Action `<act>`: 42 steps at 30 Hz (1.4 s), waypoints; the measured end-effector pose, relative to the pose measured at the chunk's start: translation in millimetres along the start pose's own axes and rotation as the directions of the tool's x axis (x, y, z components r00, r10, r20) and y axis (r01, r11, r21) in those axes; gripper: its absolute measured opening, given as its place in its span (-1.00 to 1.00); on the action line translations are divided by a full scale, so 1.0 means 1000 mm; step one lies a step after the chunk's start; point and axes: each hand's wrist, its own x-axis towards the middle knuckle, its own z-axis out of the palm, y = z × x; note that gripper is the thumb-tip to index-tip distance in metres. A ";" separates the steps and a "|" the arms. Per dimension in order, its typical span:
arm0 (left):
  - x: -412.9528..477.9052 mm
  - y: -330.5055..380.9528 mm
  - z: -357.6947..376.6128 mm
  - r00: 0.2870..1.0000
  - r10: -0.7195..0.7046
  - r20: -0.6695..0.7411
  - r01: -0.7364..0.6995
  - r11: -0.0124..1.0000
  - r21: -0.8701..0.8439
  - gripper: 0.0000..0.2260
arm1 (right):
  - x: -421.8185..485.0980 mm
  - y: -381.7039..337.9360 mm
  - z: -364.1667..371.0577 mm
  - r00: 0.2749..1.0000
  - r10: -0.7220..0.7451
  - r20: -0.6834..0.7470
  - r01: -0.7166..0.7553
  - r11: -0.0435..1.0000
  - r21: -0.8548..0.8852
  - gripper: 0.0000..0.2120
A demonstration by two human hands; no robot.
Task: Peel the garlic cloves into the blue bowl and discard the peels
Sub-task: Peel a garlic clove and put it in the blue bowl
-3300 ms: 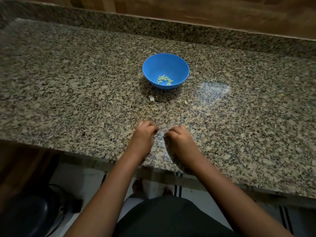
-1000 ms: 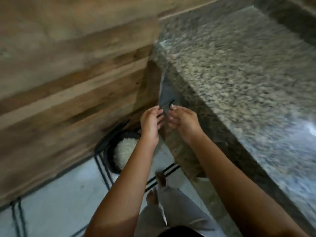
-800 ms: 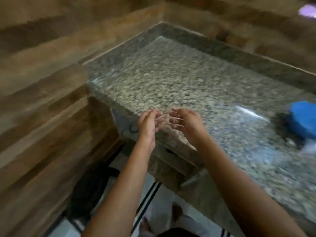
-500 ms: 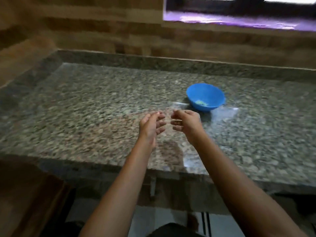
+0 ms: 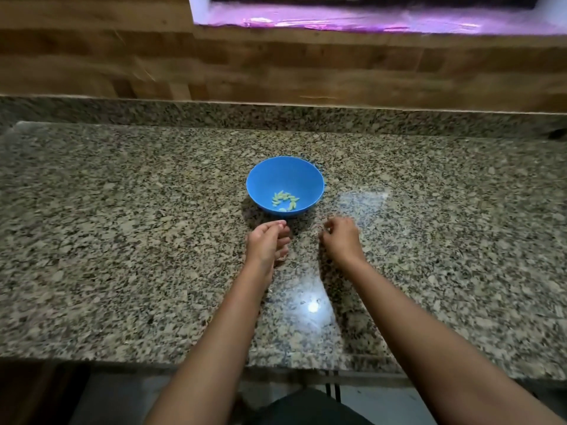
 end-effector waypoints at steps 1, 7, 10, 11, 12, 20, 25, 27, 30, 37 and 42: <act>0.002 0.000 0.001 1.000 -0.001 -0.013 0.001 1.000 0.000 -0.87 | 0.002 0.003 0.002 1.000 -0.011 0.009 0.011 1.000 -0.016 -0.83; 0.013 0.004 -0.005 0.993 0.069 -0.098 -0.066 0.997 0.026 -0.88 | 0.003 -0.012 -0.006 0.992 -0.061 -0.107 0.087 0.962 0.257 -0.91; 0.023 0.002 -0.014 0.967 0.166 -0.191 -0.136 0.977 0.162 -0.90 | 0.009 -0.047 -0.022 0.976 -0.138 -0.167 0.191 0.911 0.364 -0.88; 0.027 0.000 -0.017 0.958 0.211 -0.196 -0.154 0.950 0.272 -0.86 | 0.015 -0.060 -0.024 0.975 -0.155 -0.162 0.207 0.902 0.380 -0.86; 0.032 -0.001 -0.021 0.953 0.250 -0.170 -0.163 0.897 0.410 -0.78 | 0.020 -0.071 -0.025 0.976 -0.163 -0.147 0.208 0.899 0.386 -0.84; 0.040 -0.009 -0.032 0.942 0.322 0.091 -0.280 0.609 0.742 -0.71 | -0.008 -0.063 -0.011 0.994 -0.105 0.040 0.066 0.835 0.546 -0.90; 0.025 -0.003 -0.041 0.972 0.105 0.211 -0.159 0.952 0.260 -0.78 | -0.029 -0.040 0.002 0.953 -0.170 0.251 0.058 0.915 0.399 -0.74; 0.020 0.005 -0.041 0.956 0.082 0.283 -0.143 0.968 0.204 -0.73 | -0.032 -0.040 0.000 0.911 -0.285 0.298 0.198 0.936 0.290 -0.69; 0.016 0.012 -0.040 0.949 0.062 0.310 -0.088 0.994 0.070 -0.71 | -0.032 -0.041 0.000 0.889 -0.379 0.255 0.338 0.921 0.192 -0.76; 0.011 0.004 -0.032 0.935 0.181 0.306 -0.240 0.956 0.169 -0.90 | -0.041 -0.038 0.012 0.972 -0.193 0.136 0.115 0.890 0.440 -0.91; 0.010 -0.006 -0.029 0.912 0.302 0.278 -0.401 0.798 0.450 -0.82 | -0.046 -0.038 0.026 0.992 -0.123 0.022 0.099 0.880 0.464 -0.94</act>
